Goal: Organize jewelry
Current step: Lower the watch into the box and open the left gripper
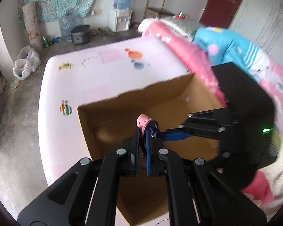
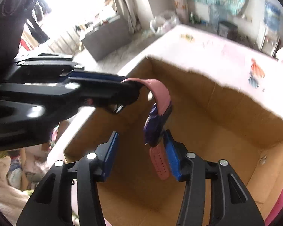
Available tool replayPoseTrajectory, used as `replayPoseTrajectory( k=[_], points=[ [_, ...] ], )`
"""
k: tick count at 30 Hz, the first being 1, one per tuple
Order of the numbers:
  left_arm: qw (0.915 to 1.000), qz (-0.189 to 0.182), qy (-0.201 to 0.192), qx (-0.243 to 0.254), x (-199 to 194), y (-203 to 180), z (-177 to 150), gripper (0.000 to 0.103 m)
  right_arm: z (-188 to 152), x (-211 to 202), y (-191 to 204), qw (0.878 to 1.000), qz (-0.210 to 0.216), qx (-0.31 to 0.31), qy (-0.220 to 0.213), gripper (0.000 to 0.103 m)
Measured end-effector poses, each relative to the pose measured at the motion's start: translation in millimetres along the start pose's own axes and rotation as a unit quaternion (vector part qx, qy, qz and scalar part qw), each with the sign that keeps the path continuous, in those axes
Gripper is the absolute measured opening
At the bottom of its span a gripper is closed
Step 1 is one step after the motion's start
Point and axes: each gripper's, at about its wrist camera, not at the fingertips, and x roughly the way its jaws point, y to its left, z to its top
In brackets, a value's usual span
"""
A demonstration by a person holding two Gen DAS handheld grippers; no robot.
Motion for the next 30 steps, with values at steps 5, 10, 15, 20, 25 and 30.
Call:
replayPoseTrajectory(
  k=[5, 10, 15, 20, 25, 30],
  points=[
    [0.999, -0.011, -0.041, 0.013, -34.6, -11.7, 9.3, 0.005, -1.0, -22.7, -0.4, 0.997, -0.02, 0.005, -0.071, 0.034],
    [0.9959, -0.016, -0.087, 0.02, -67.8, -18.3, 20.3, 0.005, -12.5, -39.5, -6.3, 0.993, -0.039, 0.016, -0.112, 0.018],
    [0.9963, -0.004, -0.084, 0.015, -66.0, -14.2, 21.5, 0.005, -38.8, -67.3, -6.7, 0.986, -0.086, 0.001, -0.14, 0.005],
    [0.9993, 0.023, -0.018, 0.021, -21.0, -7.6, 14.3, 0.005, -37.0, -67.0, -29.5, 0.993, -0.102, 0.009, -0.063, 0.004],
    [0.9963, 0.029, 0.079, 0.017, 46.8, -1.1, 5.4, 0.005, -34.8, -16.6, -60.1, 0.991, -0.089, 0.026, 0.098, 0.004],
    [0.9872, 0.038, 0.155, 0.013, 94.6, 4.0, -1.2, 0.006, -31.8, 24.8, -72.0, 0.979, -0.077, 0.021, 0.187, 0.004]
  ],
)
